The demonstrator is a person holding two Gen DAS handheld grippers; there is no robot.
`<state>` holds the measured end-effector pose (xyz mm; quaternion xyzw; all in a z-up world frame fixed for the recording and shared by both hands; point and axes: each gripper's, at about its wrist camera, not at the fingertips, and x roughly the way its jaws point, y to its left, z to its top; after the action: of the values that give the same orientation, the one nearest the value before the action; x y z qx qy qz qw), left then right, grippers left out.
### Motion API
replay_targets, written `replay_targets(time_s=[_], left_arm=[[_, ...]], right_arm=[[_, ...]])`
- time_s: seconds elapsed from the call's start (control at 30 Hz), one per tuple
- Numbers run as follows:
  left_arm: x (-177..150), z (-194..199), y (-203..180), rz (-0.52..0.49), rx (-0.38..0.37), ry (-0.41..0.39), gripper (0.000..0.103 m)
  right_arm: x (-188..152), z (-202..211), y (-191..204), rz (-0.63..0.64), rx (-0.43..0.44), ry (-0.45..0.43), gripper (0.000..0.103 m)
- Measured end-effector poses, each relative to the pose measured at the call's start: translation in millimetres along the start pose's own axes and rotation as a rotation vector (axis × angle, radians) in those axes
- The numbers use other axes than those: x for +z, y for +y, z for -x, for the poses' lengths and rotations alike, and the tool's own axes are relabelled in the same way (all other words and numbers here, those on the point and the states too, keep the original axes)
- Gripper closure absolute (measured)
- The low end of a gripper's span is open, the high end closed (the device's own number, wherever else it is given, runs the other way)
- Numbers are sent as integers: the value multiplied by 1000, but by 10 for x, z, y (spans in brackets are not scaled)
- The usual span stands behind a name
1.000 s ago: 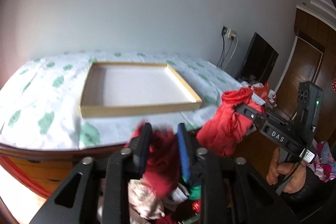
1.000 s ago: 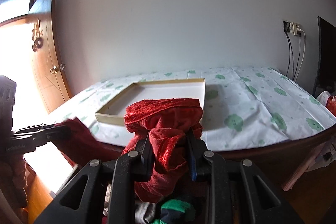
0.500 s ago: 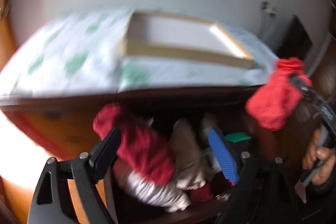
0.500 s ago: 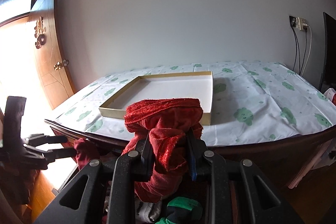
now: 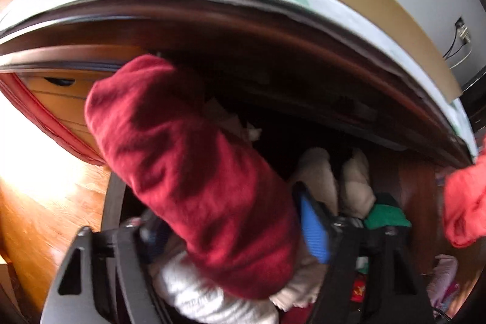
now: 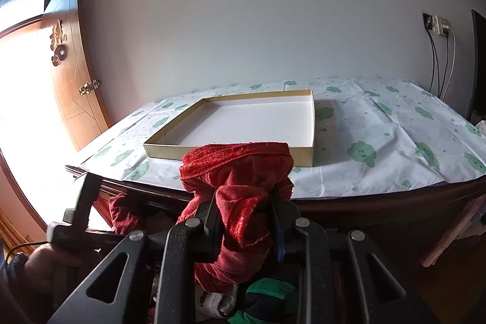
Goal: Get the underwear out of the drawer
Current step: 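Lift the dark red underwear out of the drawer with the left gripper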
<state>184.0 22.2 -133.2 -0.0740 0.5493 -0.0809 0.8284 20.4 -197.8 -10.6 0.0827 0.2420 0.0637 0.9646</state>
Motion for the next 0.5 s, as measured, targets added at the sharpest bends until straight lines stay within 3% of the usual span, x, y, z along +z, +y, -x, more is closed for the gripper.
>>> replay_targets(time_s=[0.07,0.13,0.3,0.5], left_arm=[[-7,-27,-28,-33,43,-30,52],[-27,-11,-24,-56,36,-54,73],[-126,184,77,-65,-28,-86,77],[-282,833,70,-171,-89,-243,77]], right_arm=[[-12,-24,-7,-5,5,8,75],[-24,-42,-10,-7,10,13,75],[-28,-60,-19,-12,11,14,75],[117,36,-17,0,11,-34,75]])
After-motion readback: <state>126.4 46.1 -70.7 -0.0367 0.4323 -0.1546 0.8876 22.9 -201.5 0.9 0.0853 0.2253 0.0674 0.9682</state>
